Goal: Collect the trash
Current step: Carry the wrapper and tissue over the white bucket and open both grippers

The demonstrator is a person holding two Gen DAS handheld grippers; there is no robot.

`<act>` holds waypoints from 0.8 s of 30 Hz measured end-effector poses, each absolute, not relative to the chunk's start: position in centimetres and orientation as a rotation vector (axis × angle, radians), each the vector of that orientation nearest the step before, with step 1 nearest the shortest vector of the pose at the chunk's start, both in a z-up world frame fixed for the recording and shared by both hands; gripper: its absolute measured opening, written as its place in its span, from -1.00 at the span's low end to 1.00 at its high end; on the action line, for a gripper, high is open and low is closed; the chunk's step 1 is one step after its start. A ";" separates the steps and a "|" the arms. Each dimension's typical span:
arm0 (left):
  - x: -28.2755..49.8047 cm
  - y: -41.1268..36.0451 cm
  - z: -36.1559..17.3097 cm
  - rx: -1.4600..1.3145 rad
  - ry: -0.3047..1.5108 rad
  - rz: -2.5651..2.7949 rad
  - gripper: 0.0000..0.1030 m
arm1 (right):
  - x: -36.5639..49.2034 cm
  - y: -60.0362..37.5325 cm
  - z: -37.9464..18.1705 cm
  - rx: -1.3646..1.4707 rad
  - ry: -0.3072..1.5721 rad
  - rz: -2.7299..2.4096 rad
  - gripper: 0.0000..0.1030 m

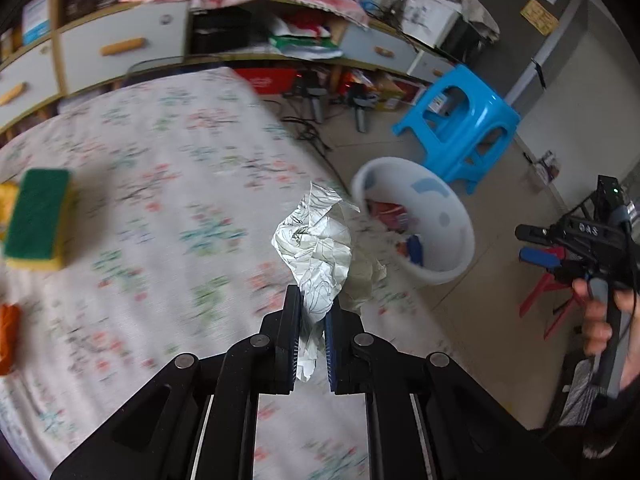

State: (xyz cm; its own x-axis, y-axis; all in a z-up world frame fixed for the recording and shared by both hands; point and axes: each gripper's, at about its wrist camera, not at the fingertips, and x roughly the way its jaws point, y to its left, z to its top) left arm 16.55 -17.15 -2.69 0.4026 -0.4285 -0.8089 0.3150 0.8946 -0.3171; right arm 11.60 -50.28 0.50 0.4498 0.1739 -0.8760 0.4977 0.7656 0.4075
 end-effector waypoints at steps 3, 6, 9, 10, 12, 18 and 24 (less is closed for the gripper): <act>17.8 -19.9 -2.9 -0.133 1.069 -0.500 -0.78 | 10.8 -50.5 0.9 0.673 1.106 -0.221 0.10; 18.8 -22.2 -3.1 -0.140 1.075 -0.514 -0.78 | 10.3 -50.7 1.2 0.631 1.098 -0.228 0.22; 19.6 -24.5 -3.2 -0.140 1.081 -0.528 -0.78 | 10.0 -51.2 1.0 0.619 1.104 -0.240 0.25; 19.9 -25.1 -3.2 -0.139 1.084 -0.532 -0.78 | 9.9 -51.5 0.8 0.631 1.108 -0.241 0.25; 20.3 -26.4 -3.2 -0.137 1.084 -0.540 -0.77 | 9.9 -51.8 0.7 0.654 1.112 -0.242 0.26; 20.7 -28.2 -3.5 -0.124 1.134 -0.577 0.44 | 9.9 -52.0 1.2 0.685 1.098 -0.234 0.39; 19.4 -26.4 -2.9 -0.033 1.112 -0.507 0.62 | 9.9 -51.2 2.0 0.671 1.084 -0.224 0.53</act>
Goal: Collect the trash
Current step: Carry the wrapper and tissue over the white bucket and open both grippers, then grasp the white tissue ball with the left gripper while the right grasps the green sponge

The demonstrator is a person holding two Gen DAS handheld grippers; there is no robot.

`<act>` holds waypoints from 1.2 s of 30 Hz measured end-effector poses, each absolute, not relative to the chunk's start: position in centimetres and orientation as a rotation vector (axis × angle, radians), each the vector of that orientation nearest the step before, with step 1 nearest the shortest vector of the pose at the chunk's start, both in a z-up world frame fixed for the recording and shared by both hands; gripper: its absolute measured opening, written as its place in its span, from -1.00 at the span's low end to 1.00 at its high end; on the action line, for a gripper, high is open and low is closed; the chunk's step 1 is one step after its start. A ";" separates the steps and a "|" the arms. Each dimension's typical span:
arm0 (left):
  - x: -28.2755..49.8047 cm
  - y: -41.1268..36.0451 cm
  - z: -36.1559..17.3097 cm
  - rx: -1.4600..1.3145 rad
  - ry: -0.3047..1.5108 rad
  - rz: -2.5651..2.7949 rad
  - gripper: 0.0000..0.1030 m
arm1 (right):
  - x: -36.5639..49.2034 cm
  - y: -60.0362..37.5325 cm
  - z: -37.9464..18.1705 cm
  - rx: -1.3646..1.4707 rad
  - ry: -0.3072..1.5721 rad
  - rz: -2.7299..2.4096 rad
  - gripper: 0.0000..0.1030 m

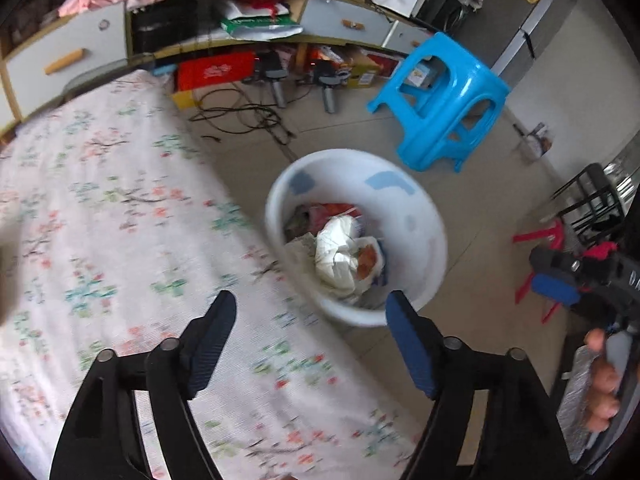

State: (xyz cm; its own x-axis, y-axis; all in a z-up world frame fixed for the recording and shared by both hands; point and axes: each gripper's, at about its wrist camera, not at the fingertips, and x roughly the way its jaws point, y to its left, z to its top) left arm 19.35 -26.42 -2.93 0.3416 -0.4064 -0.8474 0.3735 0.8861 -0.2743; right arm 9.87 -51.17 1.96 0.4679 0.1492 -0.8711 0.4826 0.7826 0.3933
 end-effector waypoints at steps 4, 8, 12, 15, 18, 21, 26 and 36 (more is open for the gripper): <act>18.9 -24.1 -2.4 -0.008 1.086 -0.458 0.72 | 10.2 -50.2 2.3 0.648 1.085 -0.213 0.54; 18.0 -20.4 -1.5 -0.011 1.057 -0.413 0.89 | 10.6 -49.0 2.6 0.630 1.085 -0.201 0.58; 17.1 -17.1 -1.3 0.008 1.046 -0.365 0.92 | 11.2 -47.4 3.0 0.609 1.088 -0.187 0.59; 16.6 -13.9 -1.2 0.008 1.043 -0.314 0.92 | 11.7 -45.7 3.4 0.597 1.081 -0.165 0.64; 16.1 -10.6 -1.3 0.000 1.043 -0.261 0.92 | 12.4 -43.6 3.7 0.579 1.076 -0.135 0.72; 15.9 -7.2 -1.3 -0.004 1.039 -0.198 0.92 | 13.2 -41.0 3.6 0.538 1.091 -0.108 0.74; 15.8 -1.4 -1.2 -0.038 1.034 -0.095 0.93 | 14.8 -36.7 3.1 0.482 1.121 -0.073 0.75; 15.4 7.5 -1.4 -0.143 0.973 0.064 0.93 | 17.5 -27.4 3.0 0.318 1.068 -0.020 0.91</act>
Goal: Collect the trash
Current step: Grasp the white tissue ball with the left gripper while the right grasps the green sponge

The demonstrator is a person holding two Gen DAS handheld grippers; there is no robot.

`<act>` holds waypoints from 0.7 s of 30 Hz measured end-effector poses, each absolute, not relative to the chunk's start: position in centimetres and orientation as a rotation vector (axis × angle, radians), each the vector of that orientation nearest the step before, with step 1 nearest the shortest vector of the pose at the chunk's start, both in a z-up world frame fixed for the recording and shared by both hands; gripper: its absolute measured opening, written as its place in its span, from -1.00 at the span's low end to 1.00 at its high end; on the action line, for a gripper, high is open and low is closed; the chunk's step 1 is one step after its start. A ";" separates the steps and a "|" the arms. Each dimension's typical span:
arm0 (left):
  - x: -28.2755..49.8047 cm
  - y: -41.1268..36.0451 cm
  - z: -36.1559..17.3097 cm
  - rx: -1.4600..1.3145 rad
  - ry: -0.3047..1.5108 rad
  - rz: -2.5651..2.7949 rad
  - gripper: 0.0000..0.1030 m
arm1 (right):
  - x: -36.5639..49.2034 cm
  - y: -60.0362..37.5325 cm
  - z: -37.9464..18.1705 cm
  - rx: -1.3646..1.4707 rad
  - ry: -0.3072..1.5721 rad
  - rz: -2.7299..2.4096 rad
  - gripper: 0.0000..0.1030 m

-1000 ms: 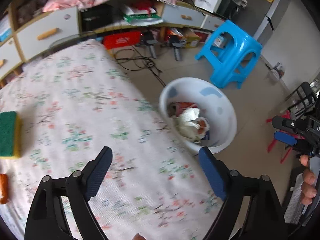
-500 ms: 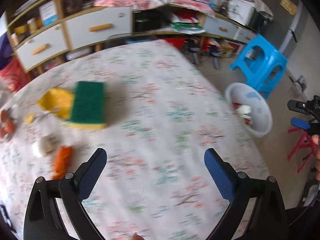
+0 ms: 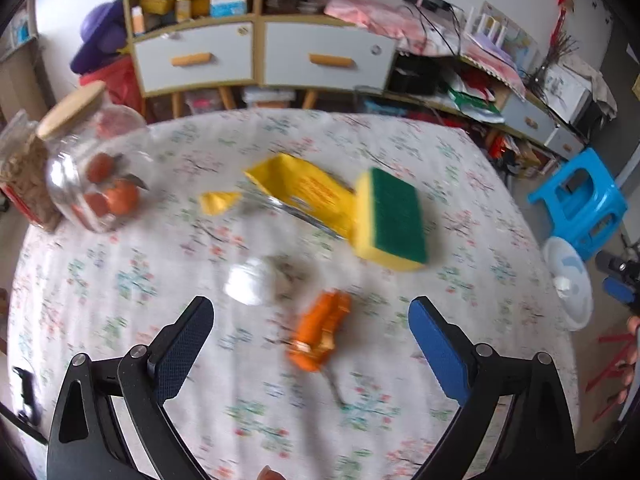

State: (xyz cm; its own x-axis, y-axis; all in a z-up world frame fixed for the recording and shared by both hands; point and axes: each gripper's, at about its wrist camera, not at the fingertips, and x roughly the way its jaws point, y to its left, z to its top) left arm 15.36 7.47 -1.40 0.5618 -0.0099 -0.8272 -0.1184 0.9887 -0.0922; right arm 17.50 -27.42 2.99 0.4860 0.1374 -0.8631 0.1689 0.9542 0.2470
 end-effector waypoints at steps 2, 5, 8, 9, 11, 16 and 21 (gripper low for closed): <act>15.5 8.6 -1.9 -0.135 0.989 0.079 0.96 | 17.8 -25.5 3.3 0.265 1.020 -0.004 0.99; 15.6 10.8 -2.8 -0.214 1.026 0.086 0.97 | 18.4 -22.7 3.4 0.185 0.982 0.028 1.00; 16.1 12.9 -3.4 -0.277 1.055 0.100 0.96 | 19.3 -20.4 2.9 0.161 1.007 0.082 1.00; 16.3 13.5 -3.6 -0.295 1.065 0.108 0.96 | 19.5 -19.8 2.7 0.158 1.016 0.094 1.00; 16.6 14.4 -4.1 -0.343 1.080 0.125 0.95 | 20.1 -18.4 2.2 0.139 1.032 0.114 1.00; 17.7 15.0 -5.3 -0.458 1.118 0.100 0.61 | 20.9 -15.7 1.2 0.086 1.055 0.137 1.00; 18.8 13.8 -6.0 -0.487 1.112 0.035 0.36 | 22.0 -14.7 0.2 0.114 1.117 0.174 1.00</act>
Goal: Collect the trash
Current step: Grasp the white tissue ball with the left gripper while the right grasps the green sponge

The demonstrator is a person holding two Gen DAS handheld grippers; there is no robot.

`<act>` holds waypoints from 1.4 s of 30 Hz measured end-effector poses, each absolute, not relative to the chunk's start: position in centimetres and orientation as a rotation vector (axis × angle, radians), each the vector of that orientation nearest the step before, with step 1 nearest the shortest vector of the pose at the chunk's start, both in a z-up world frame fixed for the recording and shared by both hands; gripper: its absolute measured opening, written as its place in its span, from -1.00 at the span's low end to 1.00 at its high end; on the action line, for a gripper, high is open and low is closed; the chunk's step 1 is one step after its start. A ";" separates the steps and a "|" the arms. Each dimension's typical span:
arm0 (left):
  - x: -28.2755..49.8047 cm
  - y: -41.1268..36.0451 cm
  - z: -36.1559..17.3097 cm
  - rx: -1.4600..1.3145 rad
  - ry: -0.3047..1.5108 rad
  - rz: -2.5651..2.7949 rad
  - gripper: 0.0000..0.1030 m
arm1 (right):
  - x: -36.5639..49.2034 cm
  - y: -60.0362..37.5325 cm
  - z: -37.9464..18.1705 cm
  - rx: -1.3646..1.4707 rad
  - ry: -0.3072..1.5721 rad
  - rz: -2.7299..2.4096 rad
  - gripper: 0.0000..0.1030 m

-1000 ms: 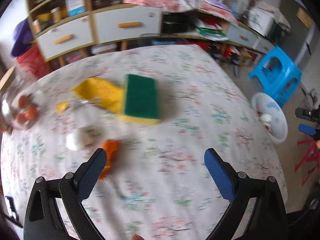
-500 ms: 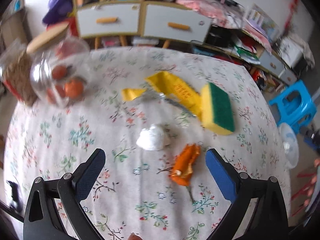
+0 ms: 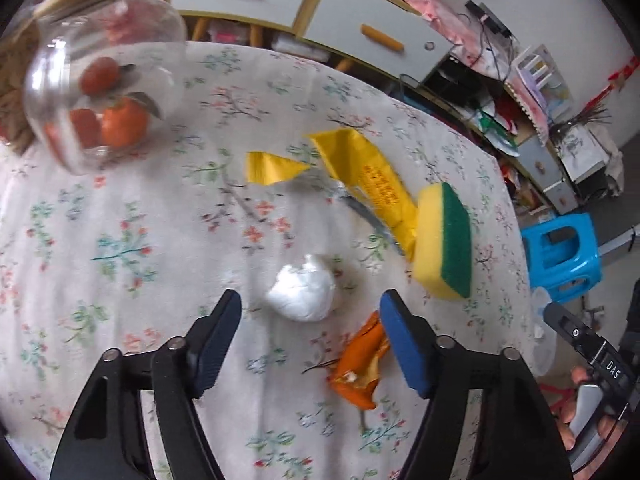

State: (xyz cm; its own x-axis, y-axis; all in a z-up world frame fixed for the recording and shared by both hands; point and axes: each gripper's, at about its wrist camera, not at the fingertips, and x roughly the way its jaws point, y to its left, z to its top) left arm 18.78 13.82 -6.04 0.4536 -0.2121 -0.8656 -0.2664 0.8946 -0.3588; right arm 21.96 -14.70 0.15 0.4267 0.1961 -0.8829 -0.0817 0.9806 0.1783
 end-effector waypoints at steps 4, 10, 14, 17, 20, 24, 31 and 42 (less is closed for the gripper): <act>19.7 13.5 -7.0 -0.473 1.125 0.054 0.04 | 22.3 -14.2 -0.2 0.138 1.120 0.204 1.00; 19.9 13.6 -7.0 -0.440 1.113 0.082 -0.47 | 22.5 -13.5 -0.3 0.138 1.110 0.230 1.00; 19.5 13.7 -6.2 -0.458 1.101 0.055 -0.51 | 22.5 -12.6 -0.5 0.127 1.109 0.255 1.00; 18.9 14.0 -5.2 -0.464 1.079 0.045 -0.52 | 22.6 -11.5 -0.9 0.127 1.120 0.281 1.00; 18.1 14.5 -4.5 -0.449 1.070 0.058 -0.52 | 22.7 -10.2 -1.3 0.130 1.120 0.301 1.00; 17.1 15.4 -4.0 -0.407 1.066 0.077 -0.52 | 22.9 -8.2 -2.1 0.145 1.122 0.333 1.00; 15.4 17.6 -4.0 -0.391 1.068 0.090 -0.51 | 23.3 -4.9 -3.2 0.110 1.112 0.366 0.99; 14.0 19.0 -3.6 -0.400 1.064 0.097 -0.51 | 24.4 -3.5 -5.9 0.111 1.131 0.356 0.37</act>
